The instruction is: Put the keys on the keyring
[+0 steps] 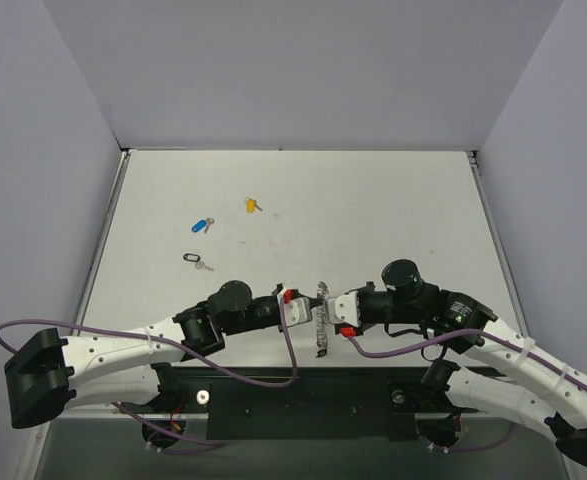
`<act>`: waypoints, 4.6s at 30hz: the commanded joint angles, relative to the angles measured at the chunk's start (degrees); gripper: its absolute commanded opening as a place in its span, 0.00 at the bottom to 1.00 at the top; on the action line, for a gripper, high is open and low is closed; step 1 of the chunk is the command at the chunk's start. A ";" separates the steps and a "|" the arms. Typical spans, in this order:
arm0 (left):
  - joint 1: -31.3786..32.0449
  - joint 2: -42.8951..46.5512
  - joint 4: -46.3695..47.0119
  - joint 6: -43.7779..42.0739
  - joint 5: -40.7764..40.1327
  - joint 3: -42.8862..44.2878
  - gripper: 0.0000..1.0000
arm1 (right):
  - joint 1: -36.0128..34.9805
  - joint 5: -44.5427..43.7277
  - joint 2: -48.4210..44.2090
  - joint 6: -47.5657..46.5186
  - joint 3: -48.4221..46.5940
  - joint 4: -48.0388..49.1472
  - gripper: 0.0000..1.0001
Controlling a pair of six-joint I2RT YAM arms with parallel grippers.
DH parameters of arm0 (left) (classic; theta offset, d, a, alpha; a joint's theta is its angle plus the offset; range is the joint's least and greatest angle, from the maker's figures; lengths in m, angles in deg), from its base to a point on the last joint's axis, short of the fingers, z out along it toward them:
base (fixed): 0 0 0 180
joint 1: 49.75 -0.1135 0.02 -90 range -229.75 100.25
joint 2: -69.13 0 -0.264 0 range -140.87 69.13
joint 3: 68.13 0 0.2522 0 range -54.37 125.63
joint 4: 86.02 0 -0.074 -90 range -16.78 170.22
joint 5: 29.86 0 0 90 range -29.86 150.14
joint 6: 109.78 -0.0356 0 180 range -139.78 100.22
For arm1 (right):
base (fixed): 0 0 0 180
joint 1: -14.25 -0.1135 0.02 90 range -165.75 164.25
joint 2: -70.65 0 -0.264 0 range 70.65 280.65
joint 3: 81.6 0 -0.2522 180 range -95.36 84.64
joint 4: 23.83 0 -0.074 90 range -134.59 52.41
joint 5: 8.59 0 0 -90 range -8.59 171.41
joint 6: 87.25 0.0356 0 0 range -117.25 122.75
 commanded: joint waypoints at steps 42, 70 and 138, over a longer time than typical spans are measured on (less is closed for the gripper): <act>-6.66 -9.10 46.54 34.10 3.39 -6.31 0.00 | 25.86 32.26 4.30 43.61 -16.60 -0.34 0.55; -3.67 -13.58 52.69 51.94 -11.30 -5.52 0.00 | 31.15 33.07 23.74 24.30 -35.77 -33.82 0.58; -2.26 -12.62 59.73 53.88 -13.93 -7.98 0.00 | 28.43 37.38 27.17 37.22 -26.02 -18.63 0.22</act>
